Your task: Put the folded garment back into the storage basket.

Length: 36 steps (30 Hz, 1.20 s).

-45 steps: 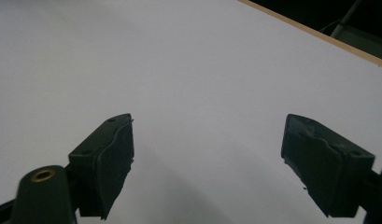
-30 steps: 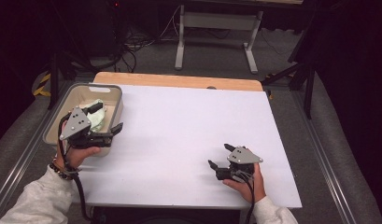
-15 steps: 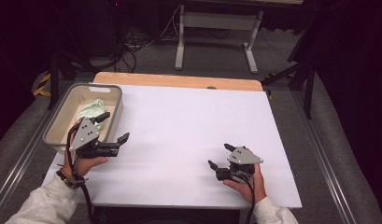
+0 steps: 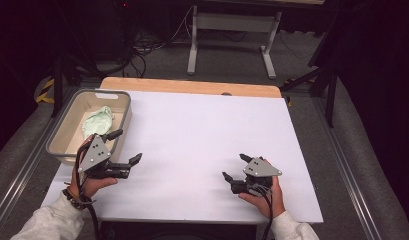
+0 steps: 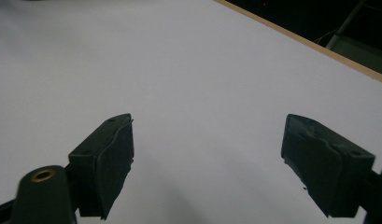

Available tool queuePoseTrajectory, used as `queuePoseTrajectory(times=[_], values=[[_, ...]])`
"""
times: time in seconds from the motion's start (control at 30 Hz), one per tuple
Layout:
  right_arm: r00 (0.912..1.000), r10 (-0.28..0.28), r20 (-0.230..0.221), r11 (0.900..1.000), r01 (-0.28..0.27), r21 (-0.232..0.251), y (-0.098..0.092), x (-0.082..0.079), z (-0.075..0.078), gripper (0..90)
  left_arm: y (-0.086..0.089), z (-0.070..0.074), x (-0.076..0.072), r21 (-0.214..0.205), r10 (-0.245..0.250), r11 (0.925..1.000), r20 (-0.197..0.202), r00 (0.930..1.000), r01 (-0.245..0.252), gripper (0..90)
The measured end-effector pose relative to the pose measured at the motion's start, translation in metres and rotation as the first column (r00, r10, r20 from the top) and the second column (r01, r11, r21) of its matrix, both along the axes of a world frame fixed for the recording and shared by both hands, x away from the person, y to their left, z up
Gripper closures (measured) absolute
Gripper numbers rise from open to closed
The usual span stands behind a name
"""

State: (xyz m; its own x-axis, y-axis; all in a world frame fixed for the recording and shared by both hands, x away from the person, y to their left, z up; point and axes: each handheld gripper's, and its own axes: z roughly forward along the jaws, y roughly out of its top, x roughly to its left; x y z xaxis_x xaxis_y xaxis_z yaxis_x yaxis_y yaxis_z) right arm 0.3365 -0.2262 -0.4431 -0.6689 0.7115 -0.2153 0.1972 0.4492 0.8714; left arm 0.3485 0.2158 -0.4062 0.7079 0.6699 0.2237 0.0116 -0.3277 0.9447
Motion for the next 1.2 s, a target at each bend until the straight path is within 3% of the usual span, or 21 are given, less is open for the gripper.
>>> queuePoseTrajectory(times=[0.57, 0.73, 0.83, 0.97, 1.2], values=[[0.9999, 0.007, -0.008, 1.0, -0.007, 0.001, 0.003, -0.002, -0.001, 17.4, -0.01, -0.023, -0.007, 0.067, -0.038, 0.9969, -0.043, 0.9983, 0.041, 9.2], [0.9999, 0.009, -0.012, 0.9999, -0.009, -0.007, 0.004, -0.001, -0.003, 17.2, -0.009, -0.036, -0.009, 0.075, -0.043, 0.996, -0.084, 0.9955, 0.049, 9.2], [0.9998, 0.007, -0.019, 0.9999, -0.008, -0.011, 0.004, -0.001, -0.004, 17.1, -0.009, -0.043, -0.01, 0.1, -0.034, 0.994, -0.1, 0.9944, 0.044, 9.2], [0.9997, 0.011, -0.023, 0.9999, -0.012, -0.009, 0.003, 0.0, -0.005, 17.0, -0.009, -0.051, -0.011, 0.089, -0.047, 0.9942, -0.151, 0.9874, 0.061, 9.4], [0.9998, 0.01, -0.02, 0.9999, -0.01, 0.003, 0.001, 0.0, -0.004, 16.9, -0.015, -0.056, -0.013, 0.108, -0.06, 0.9909, -0.168, 0.9839, 0.079, 9.2]])
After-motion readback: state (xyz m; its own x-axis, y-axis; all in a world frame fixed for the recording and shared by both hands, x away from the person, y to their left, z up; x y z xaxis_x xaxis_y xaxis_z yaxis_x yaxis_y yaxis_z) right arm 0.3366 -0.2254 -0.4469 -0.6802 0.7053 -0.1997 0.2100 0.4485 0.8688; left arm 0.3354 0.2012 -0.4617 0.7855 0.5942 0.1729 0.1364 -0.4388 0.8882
